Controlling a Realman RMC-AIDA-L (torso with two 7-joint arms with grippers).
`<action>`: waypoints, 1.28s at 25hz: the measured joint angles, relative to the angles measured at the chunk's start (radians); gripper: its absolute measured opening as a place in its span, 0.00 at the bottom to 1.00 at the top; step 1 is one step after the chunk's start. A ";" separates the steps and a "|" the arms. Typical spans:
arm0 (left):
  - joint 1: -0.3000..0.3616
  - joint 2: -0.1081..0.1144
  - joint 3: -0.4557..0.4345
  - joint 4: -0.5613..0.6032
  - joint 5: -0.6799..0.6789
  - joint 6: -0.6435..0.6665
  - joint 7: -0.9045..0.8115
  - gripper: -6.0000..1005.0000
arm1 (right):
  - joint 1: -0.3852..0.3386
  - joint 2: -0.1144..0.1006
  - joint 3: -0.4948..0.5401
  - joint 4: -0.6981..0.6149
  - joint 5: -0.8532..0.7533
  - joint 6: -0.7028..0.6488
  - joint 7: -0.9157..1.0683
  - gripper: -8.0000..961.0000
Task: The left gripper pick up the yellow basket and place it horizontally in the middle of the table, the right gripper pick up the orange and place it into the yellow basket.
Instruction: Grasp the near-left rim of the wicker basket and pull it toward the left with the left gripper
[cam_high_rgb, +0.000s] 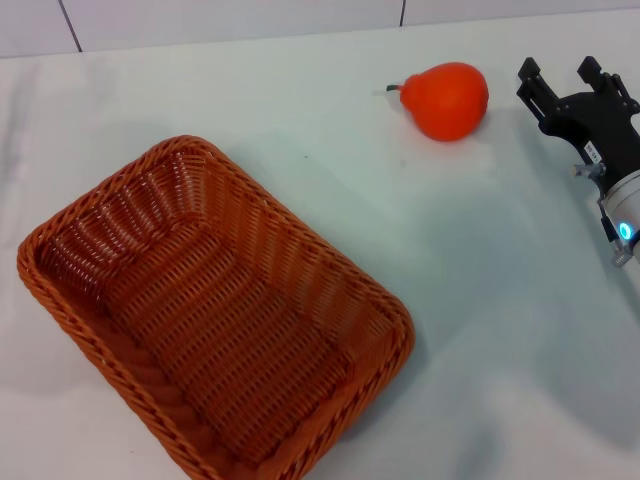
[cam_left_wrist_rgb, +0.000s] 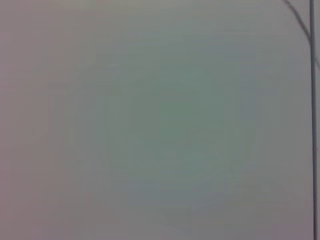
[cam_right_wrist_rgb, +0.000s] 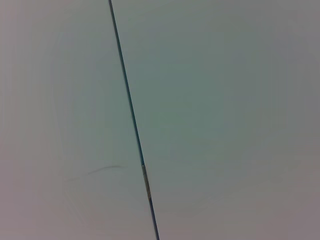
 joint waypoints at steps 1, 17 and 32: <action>0.000 0.000 0.000 0.000 0.000 0.000 0.000 0.86 | 0.000 0.000 0.000 0.000 0.000 0.000 0.000 0.89; 0.024 0.084 0.233 0.084 0.057 -0.001 -0.504 0.79 | 0.003 -0.002 0.000 0.000 0.005 0.002 0.000 0.89; -0.135 0.295 0.381 0.292 0.920 0.301 -1.416 0.74 | 0.014 -0.003 -0.007 0.000 0.005 0.009 0.000 0.89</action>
